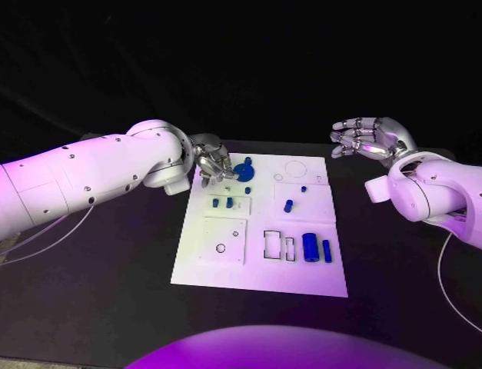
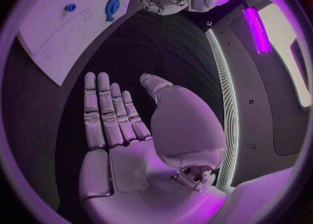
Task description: Assemble the parts on the task board
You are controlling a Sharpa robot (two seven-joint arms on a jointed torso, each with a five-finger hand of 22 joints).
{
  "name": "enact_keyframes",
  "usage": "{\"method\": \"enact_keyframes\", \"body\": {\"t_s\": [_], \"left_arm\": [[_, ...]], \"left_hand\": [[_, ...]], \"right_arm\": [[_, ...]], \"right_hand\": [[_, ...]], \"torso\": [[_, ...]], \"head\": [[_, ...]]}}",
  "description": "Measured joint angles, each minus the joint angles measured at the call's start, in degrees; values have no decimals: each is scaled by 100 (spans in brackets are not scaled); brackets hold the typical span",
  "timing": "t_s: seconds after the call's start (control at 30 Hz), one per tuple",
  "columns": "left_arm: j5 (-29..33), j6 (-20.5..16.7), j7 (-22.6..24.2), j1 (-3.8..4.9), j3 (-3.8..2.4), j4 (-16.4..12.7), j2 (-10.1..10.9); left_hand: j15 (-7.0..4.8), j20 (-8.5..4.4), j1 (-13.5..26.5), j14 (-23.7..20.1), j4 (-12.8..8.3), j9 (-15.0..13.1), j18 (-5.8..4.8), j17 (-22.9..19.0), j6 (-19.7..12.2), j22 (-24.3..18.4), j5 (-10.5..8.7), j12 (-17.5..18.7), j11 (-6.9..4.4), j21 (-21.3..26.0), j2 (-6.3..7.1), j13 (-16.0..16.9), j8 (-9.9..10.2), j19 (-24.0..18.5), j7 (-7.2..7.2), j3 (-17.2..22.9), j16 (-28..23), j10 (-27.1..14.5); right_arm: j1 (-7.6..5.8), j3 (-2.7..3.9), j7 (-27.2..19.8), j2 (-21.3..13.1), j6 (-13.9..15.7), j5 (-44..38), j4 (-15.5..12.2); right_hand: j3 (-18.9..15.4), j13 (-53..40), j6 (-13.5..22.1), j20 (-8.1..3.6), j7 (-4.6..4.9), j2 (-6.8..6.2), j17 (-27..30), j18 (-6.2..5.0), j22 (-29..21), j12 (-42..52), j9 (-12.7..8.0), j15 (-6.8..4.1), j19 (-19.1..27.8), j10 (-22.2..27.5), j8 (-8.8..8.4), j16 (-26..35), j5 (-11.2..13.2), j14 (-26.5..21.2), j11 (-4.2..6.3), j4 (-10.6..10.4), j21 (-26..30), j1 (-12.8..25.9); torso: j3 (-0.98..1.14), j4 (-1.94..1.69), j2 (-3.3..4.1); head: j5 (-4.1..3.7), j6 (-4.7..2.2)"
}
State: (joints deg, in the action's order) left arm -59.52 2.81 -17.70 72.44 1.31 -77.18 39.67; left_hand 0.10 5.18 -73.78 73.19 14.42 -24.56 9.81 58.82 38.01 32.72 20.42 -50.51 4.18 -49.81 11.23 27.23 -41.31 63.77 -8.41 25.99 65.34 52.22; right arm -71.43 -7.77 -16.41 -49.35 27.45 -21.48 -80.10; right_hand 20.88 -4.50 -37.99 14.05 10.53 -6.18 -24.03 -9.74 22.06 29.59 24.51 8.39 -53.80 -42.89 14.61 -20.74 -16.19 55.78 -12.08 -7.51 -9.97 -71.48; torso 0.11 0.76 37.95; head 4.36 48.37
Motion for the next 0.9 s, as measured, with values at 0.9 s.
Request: {"method": "enact_keyframes", "body": {"t_s": [0.9], "left_arm": [[-2080, -1175, 2032, -342, 195, 485, -511]], "left_hand": [[155, 150, -422, 196, -818, 895, -98, -64, 687, 1555, -138, 1733, 168, -1330, 460, -1570, 1498, 636, -28, 259, 800, -352]], "right_arm": [[4, 0, -4, -2, -4, 5, -11]], "right_hand": [[0, 5, 0, 0, 0, -1, 0, 0, -5, 0, -5, 0, 0, 0, 0, 0, 0, 0, 0, 0, 0, 0]], "torso": [[2, 23, 12]], "head": [[-87, -69]]}}
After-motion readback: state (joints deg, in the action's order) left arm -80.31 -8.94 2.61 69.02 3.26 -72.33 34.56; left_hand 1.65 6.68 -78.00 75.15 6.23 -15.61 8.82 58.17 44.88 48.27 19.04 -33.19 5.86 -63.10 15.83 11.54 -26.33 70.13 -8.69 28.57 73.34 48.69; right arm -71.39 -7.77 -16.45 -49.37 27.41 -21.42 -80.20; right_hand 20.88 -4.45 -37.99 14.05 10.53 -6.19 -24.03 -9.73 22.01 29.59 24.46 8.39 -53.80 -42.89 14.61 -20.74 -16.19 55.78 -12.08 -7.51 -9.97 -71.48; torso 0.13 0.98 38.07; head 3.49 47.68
